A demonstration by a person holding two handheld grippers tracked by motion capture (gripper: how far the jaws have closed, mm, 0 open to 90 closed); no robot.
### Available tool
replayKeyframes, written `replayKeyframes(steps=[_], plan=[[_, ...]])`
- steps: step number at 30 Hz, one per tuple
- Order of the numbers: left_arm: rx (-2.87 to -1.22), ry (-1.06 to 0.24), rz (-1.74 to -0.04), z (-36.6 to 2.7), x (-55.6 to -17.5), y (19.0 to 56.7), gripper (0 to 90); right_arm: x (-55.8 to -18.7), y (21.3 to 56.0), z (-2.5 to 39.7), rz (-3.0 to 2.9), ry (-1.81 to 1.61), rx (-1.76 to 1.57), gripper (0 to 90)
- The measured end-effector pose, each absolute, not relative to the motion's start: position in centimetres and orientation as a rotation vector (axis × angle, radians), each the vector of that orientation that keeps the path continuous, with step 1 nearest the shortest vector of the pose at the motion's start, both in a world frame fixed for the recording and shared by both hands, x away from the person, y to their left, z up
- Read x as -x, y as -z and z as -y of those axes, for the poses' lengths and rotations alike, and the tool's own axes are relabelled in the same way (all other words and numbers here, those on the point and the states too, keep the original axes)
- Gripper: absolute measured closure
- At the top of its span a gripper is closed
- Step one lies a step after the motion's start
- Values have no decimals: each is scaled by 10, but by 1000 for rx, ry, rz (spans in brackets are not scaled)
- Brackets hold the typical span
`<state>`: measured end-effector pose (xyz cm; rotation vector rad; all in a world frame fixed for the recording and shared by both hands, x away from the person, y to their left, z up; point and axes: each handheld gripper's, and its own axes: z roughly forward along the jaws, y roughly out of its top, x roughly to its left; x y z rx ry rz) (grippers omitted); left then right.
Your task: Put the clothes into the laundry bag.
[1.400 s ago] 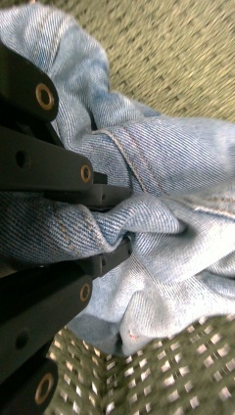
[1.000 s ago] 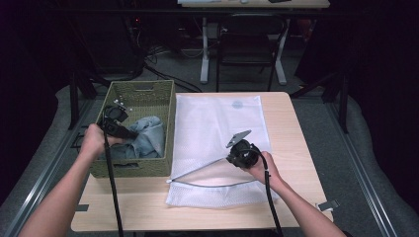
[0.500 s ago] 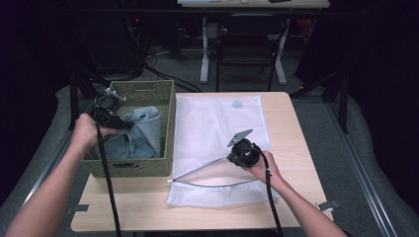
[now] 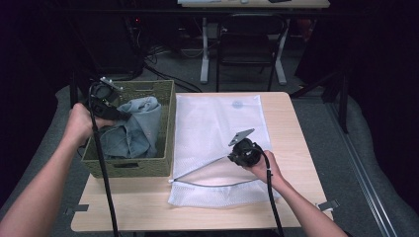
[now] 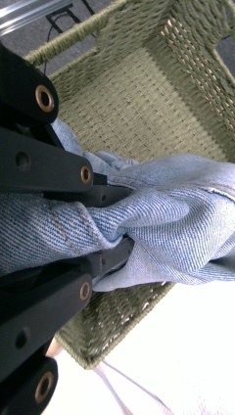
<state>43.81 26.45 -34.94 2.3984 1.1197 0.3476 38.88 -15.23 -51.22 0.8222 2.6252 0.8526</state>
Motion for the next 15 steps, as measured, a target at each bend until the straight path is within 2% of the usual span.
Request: replayKeyframes(steps=[15], plan=[[-2398,-390,-1085,-258,-433,314,778,-389,513,152,-2631,-849,-808,879]])
